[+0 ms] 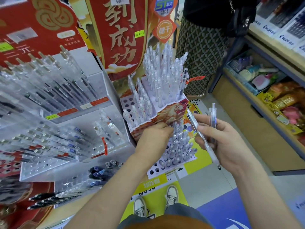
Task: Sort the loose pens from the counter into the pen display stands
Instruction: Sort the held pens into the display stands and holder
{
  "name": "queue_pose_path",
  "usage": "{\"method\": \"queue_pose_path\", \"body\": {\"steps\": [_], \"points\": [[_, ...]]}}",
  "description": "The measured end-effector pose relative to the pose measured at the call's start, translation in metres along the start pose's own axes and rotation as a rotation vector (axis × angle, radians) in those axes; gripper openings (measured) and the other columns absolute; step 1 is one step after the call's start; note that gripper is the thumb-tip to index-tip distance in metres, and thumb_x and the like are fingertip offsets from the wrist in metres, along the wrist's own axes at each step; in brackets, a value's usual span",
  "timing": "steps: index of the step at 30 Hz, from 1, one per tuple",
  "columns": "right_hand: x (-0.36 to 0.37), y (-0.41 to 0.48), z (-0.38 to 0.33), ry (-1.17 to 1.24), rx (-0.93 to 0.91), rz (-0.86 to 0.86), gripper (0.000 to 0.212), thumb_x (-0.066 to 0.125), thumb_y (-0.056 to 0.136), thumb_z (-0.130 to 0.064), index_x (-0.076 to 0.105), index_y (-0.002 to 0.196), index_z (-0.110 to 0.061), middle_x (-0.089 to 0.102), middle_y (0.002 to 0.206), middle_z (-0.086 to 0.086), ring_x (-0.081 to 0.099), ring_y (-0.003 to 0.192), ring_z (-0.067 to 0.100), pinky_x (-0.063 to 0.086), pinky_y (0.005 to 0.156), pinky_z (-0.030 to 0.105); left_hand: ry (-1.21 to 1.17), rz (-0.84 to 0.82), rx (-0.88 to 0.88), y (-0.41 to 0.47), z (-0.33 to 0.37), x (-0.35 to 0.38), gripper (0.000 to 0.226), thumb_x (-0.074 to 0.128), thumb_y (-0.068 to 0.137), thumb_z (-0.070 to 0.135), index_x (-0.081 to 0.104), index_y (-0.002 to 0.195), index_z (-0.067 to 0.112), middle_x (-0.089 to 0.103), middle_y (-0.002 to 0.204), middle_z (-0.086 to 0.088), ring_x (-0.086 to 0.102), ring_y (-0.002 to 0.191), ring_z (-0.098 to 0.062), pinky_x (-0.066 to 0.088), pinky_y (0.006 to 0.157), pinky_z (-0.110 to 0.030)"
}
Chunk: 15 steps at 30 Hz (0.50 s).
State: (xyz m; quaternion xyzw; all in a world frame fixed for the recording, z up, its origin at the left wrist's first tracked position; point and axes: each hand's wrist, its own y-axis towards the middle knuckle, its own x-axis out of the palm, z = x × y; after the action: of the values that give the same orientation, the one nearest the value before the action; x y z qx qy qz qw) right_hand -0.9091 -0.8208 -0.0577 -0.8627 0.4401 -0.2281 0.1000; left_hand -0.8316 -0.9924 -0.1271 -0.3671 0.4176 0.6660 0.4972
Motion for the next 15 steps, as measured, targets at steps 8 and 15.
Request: {"method": "queue_pose_path", "body": {"steps": [8,15], "points": [[0.0,0.001,0.001,-0.084,-0.011,-0.028,0.022,0.069,0.072,-0.024,0.078,0.091,-0.019,0.069,0.074,0.007,0.059,0.056,0.015,0.04,0.049,0.02,0.227,-0.155,0.014,0.011,-0.001,0.008,0.032,0.085,0.054,0.004,0.058,0.063,0.018,0.049,0.061,0.003,0.053,0.05,-0.023,0.042,0.037,-0.029],[0.002,0.001,0.004,-0.026,-0.022,-0.064,0.017,0.065,0.077,-0.019,0.076,0.09,-0.018,0.073,0.092,0.016,0.061,0.053,0.015,0.045,0.047,0.018,0.289,-0.138,-0.087,0.012,-0.001,0.011,0.032,0.088,0.053,0.011,0.06,0.066,0.02,0.052,0.051,0.004,0.053,0.041,-0.022,0.032,0.034,-0.023]]}}
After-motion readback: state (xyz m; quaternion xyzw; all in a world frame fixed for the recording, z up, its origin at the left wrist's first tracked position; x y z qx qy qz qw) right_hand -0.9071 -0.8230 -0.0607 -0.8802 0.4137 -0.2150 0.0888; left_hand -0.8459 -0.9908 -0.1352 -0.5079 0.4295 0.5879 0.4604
